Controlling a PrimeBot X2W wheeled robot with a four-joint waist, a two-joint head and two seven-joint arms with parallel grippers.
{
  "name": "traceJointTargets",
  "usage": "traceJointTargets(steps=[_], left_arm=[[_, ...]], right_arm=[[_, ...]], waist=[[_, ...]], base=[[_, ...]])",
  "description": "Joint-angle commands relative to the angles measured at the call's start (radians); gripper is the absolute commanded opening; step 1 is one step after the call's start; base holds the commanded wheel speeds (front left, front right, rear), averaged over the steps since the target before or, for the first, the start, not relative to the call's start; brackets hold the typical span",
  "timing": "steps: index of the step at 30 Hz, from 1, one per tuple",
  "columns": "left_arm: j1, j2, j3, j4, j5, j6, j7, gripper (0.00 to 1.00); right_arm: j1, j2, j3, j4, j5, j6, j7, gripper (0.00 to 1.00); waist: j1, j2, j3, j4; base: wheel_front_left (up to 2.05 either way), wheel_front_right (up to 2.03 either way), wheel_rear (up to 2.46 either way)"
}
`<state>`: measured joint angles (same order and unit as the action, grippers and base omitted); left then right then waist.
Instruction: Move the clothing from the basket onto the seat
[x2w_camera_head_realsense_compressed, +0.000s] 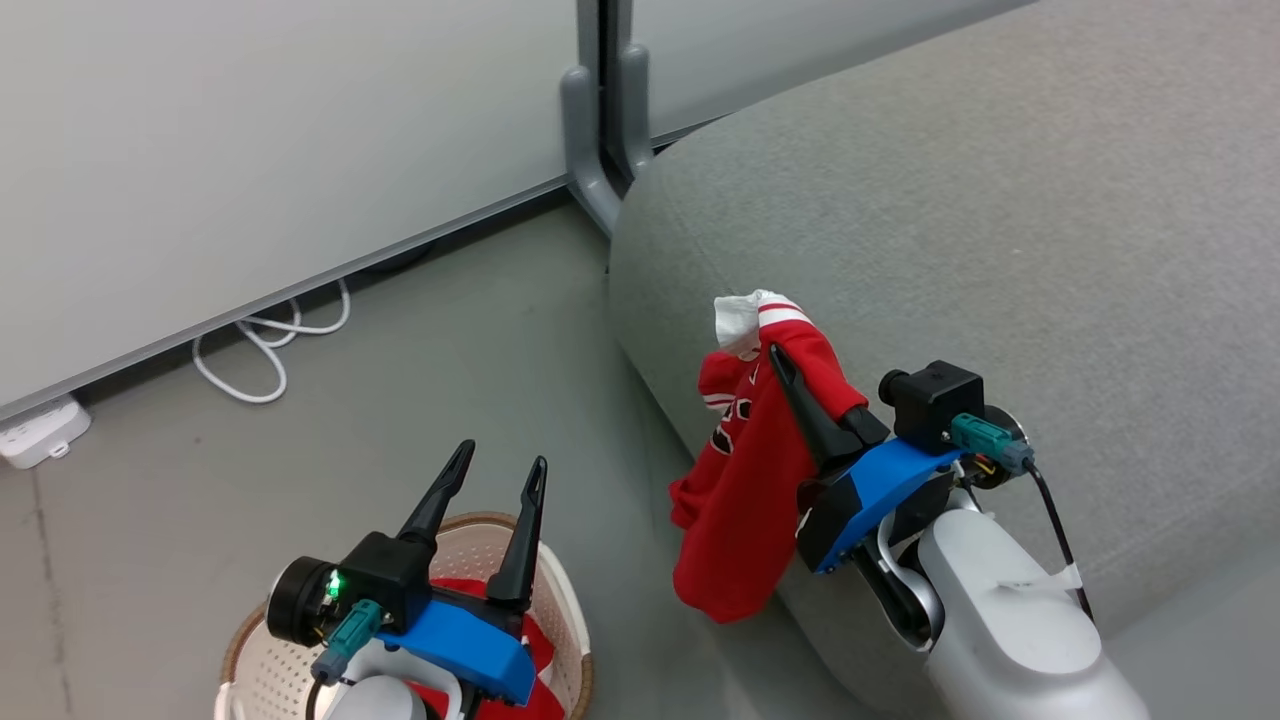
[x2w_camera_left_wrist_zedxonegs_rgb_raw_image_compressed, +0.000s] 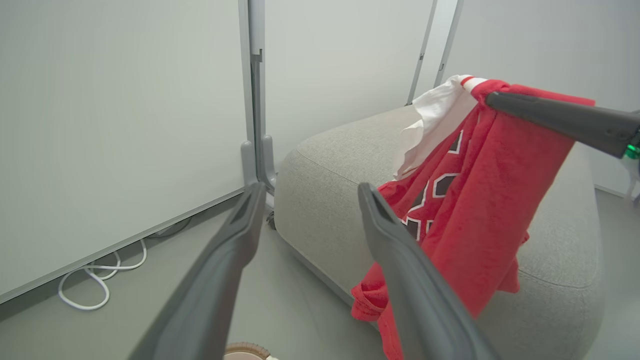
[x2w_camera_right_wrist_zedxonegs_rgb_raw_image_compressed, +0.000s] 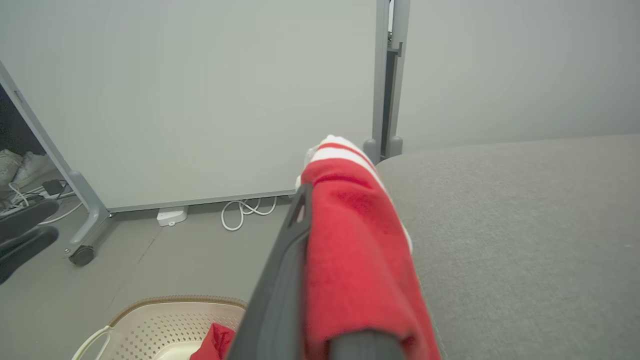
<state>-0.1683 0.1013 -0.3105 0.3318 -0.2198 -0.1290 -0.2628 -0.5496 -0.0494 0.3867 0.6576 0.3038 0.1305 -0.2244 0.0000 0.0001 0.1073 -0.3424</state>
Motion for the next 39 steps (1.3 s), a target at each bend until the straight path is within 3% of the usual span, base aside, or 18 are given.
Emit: traceJointTargets(steps=[1, 10, 25, 33, 39], left_arm=[[-0.017, 0.006, -0.005, 0.000, -0.002, -0.002, -0.003, 1.00], [-0.016, 0.011, -0.007, -0.009, -0.009, -0.002, -0.003, 1.00], [-0.028, 0.020, -0.029, -0.009, -0.009, -0.002, -0.003, 1.00], [-0.073, 0.040, -0.041, -0.033, 0.007, -0.002, -0.003, 1.00], [-0.163, 0.084, -0.090, -0.066, 0.007, -0.002, -0.003, 1.00]], right_arm=[[-0.004, -0.002, -0.001, 0.001, 0.007, 0.000, -0.009, 0.00], [0.009, -0.001, -0.013, 0.011, -0.001, 0.000, -0.017, 0.00], [0.009, -0.002, -0.068, 0.009, -0.009, 0.000, -0.024, 0.00], [-0.138, -0.003, -0.230, 0.001, -0.105, 0.000, 0.024, 0.00], [-0.319, -0.075, -0.427, -0.025, -0.152, 0.000, 0.072, 0.00]], waist=[[0.0000, -0.0001, 0.010, -0.058], [0.0000, -0.0001, 0.016, -0.156], [0.0000, -0.0001, 0.048, -0.145], [0.0000, -0.0001, 0.143, -0.111], [0.0000, -0.0001, 0.287, -0.047]], base=[[0.00, 0.00, 0.00], [0.00, 0.00, 0.00], [0.00, 0.00, 0.00], [0.00, 0.00, 0.00], [0.00, 0.00, 0.00]])
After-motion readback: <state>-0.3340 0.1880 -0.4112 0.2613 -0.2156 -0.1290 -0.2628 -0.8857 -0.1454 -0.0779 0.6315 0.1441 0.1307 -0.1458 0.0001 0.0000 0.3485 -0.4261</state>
